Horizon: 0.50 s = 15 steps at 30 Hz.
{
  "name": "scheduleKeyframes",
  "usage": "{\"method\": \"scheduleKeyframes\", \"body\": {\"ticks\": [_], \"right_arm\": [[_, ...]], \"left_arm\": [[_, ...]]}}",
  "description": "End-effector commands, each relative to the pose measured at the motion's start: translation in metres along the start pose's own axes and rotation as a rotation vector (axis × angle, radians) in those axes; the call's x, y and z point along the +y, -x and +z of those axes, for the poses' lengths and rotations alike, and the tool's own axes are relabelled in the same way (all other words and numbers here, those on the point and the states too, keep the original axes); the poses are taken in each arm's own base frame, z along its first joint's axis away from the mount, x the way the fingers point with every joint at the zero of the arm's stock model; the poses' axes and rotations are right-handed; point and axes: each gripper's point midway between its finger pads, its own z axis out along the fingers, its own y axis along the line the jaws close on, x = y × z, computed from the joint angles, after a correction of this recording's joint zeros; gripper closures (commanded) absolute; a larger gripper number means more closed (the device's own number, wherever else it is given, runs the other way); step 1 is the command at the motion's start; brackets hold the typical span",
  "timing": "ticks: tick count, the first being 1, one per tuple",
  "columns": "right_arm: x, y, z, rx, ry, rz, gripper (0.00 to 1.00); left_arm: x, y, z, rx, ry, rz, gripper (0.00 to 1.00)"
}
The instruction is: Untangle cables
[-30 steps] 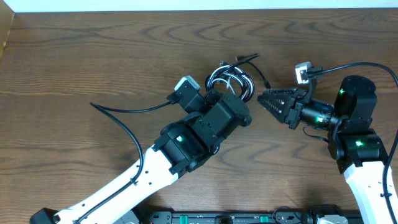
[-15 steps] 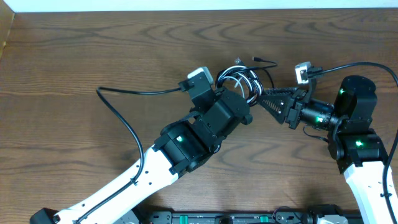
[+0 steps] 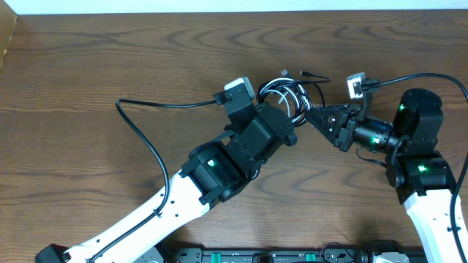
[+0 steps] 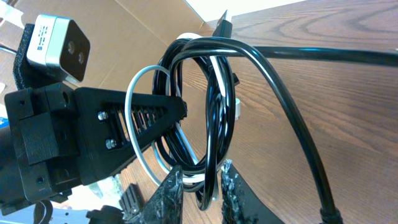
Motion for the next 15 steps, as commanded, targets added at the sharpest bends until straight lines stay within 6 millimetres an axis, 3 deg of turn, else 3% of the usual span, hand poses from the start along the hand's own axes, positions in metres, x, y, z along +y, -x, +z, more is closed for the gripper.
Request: {"method": "scheduleKeyframes", "body": {"ticks": [1, 4, 15], "right_arm": [[0.005, 0.007, -0.002, -0.013, 0.003, -0.023, 0.89], [0.005, 0.007, -0.002, -0.013, 0.003, -0.023, 0.99], [0.007, 0.007, -0.002, -0.01, 0.011, -0.024, 0.99]], "left_arm": [[-0.002, 0.002, 0.001, -0.006, -0.002, 0.008, 0.92], [-0.003, 0.002, 0.001, -0.009, -0.005, 0.005, 0.93], [-0.003, 0.016, 0.0, -0.081, 0.002, -0.036, 0.93]]}}
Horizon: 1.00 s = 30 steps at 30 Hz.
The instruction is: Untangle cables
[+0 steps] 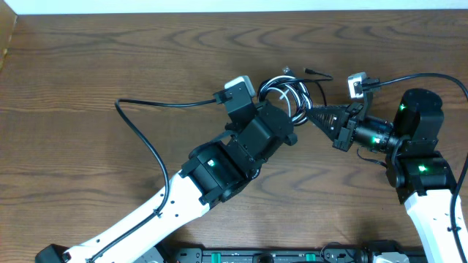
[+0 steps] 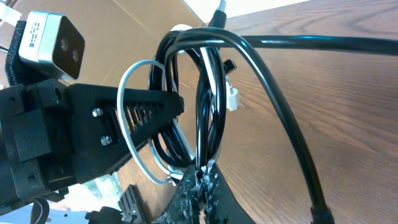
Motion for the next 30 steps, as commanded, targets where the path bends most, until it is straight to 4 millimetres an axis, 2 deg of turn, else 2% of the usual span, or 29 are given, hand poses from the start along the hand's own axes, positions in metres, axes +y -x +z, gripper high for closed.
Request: {"method": "scheduleKeyframes", "body": {"ticks": [1, 11, 20, 30], "right_arm": [[0.008, 0.006, -0.002, -0.006, 0.019, -0.025, 0.99], [0.022, 0.005, -0.003, 0.009, 0.097, -0.071, 0.99], [0.026, 0.004, -0.003, 0.015, 0.119, -0.099, 0.99], [0.025, 0.003, -0.003, 0.016, 0.117, -0.104, 0.99]], "left_arm": [[0.001, 0.011, 0.001, -0.058, 0.017, -0.048, 0.92], [0.002, 0.012, 0.001, -0.063, 0.012, -0.24, 0.93], [0.013, 0.035, -0.003, -0.21, 0.051, -0.358, 0.93], [0.022, 0.051, -0.008, -0.327, 0.068, -0.469, 0.93]]}}
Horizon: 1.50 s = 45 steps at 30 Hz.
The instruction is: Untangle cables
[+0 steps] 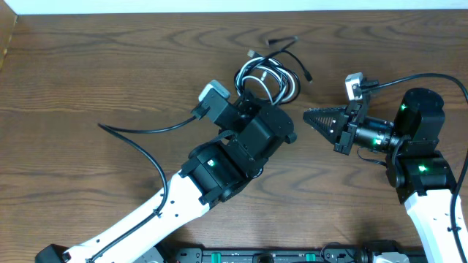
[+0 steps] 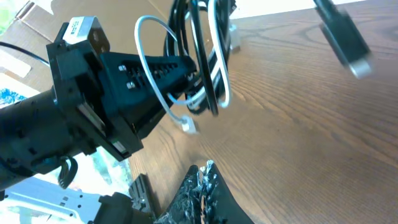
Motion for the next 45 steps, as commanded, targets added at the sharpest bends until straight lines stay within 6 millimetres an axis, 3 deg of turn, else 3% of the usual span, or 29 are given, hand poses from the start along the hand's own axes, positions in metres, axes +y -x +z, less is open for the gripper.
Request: {"method": "scheduleKeyframes", "body": {"ticks": [1, 4, 5, 6, 7, 9, 12, 17, 22, 33, 40, 45], "right_arm": [[0.008, 0.005, -0.001, -0.002, 0.022, -0.047, 0.99], [0.008, 0.005, -0.001, -0.003, 0.021, -0.047, 0.96], [0.007, 0.005, -0.001, -0.004, 0.018, -0.046, 0.84], [0.007, 0.006, -0.001, -0.005, 0.015, -0.046, 0.64], [0.007, 0.006, -0.001, -0.005, 0.015, -0.046, 0.53], [0.007, 0.006, -0.001, -0.005, 0.015, -0.046, 0.39], [0.007, 0.006, -0.001, -0.008, 0.016, -0.051, 0.3], [0.007, 0.007, -0.001, -0.008, 0.016, -0.049, 0.29], [0.007, 0.007, -0.001, -0.008, 0.016, -0.049, 0.43], [0.005, 0.007, -0.001, -0.012, 0.005, -0.049, 0.47], [0.004, 0.007, -0.001, -0.013, -0.002, -0.045, 0.76], [0.004, 0.007, -0.001, -0.013, -0.002, -0.046, 0.79]], "left_arm": [[-0.001, 0.015, 0.0, -0.086, 0.0, -0.062, 0.92], [0.005, 0.014, 0.0, -0.084, 0.022, -0.034, 0.93], [0.008, 0.014, 0.0, -0.083, 0.032, -0.011, 0.92], [0.01, 0.014, 0.0, -0.082, 0.042, 0.021, 0.93], [0.013, 0.013, 0.0, -0.072, 0.053, 0.065, 0.93], [0.014, 0.003, 0.001, -0.013, 0.058, 0.16, 0.93], [0.012, -0.017, 0.0, 0.1, 0.039, 0.216, 0.92], [0.006, -0.031, -0.002, 0.18, 0.003, 0.262, 0.93], [0.003, -0.038, -0.004, 0.223, -0.019, 0.276, 0.93], [0.001, -0.047, -0.006, 0.271, -0.034, 0.27, 0.93], [-0.003, -0.047, -0.006, 0.274, -0.046, 0.262, 0.93], [-0.005, -0.053, -0.008, 0.307, -0.061, 0.255, 0.93]]}}
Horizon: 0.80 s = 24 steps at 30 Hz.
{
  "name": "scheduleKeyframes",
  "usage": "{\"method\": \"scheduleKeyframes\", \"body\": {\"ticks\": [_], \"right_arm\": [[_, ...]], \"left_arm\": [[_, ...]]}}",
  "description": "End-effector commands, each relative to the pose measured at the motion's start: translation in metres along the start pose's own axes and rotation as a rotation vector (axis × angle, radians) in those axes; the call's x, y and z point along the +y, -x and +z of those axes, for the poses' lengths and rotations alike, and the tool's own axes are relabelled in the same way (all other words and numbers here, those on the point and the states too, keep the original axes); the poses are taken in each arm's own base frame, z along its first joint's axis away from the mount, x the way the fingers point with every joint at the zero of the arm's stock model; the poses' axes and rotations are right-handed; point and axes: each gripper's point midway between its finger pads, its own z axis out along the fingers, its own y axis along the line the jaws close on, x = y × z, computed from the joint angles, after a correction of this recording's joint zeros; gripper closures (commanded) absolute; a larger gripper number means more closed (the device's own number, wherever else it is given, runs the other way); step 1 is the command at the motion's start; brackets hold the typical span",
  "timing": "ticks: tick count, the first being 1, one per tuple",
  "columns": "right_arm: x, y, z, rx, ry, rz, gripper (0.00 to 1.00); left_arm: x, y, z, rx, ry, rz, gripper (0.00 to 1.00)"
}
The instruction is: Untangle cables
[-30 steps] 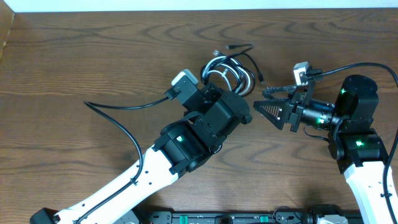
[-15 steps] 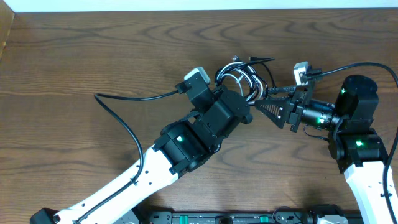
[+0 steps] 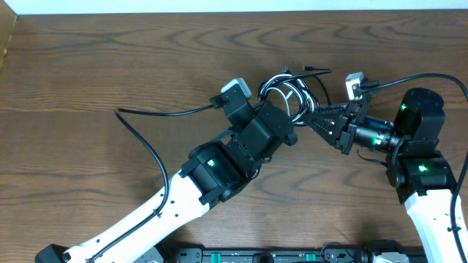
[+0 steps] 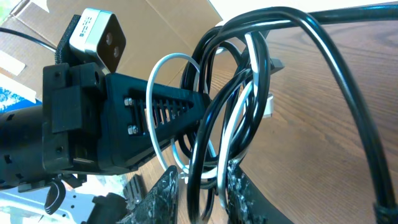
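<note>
The cable bundle (image 3: 291, 89), a coil of black and white loops, hangs at the fingertips of my left gripper (image 3: 289, 109), which is shut on it. In the right wrist view the bundle (image 4: 231, 106) fills the middle. The left gripper (image 4: 200, 103) pokes into the loops from the left. My right gripper (image 3: 314, 119) meets the bundle from the right. It (image 4: 203, 198) stands open, with a black strand and a white strand between its fingers (image 4: 171, 194). A black plug end (image 3: 320, 71) sticks out at the far side.
The wooden table (image 3: 110, 58) lies under both arms. The left arm's own black cable (image 3: 157, 113) arcs across the table on the left. The right wrist's cable (image 3: 431, 74) loops over the right arm. A black rail (image 3: 256, 256) runs along the front edge.
The left gripper and bundle have come back from the far side to the right gripper. The right gripper, shut and empty then, is now open around strands of the bundle.
First the right gripper stood open around black strands of the bundle held by the left gripper. Then it was shut on a strand. Later it was shut on nothing, with the bundle farther away in the left gripper. Now both meet again.
</note>
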Motion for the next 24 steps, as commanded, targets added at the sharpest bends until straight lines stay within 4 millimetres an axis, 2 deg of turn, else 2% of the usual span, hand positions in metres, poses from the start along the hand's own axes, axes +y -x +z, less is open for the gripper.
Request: {"method": "scheduleKeyframes", "body": {"ticks": [1, 4, 8, 13, 18, 24], "right_arm": [[0.006, 0.006, -0.001, -0.009, 0.009, -0.024, 0.8], [0.006, 0.006, -0.001, -0.009, 0.009, -0.024, 0.85], [0.006, 0.006, -0.001, -0.008, 0.009, -0.024, 0.99], [0.006, 0.006, -0.001, -0.007, 0.008, -0.021, 0.99], [0.007, 0.005, -0.001, -0.004, 0.015, -0.023, 0.99], [0.031, -0.001, -0.001, 0.03, 0.148, -0.147, 0.99]], "left_arm": [[-0.005, -0.003, 0.001, 0.021, -0.018, 0.003, 0.93], [-0.005, -0.003, 0.001, 0.02, -0.019, 0.003, 0.93], [-0.006, -0.003, 0.001, 0.02, -0.021, 0.002, 0.93], [-0.006, -0.002, 0.001, 0.018, -0.02, 0.002, 0.93], [-0.003, 0.006, 0.001, -0.031, -0.004, 0.0, 0.92], [-0.002, 0.01, 0.001, -0.051, 0.001, -0.042, 0.92]]}}
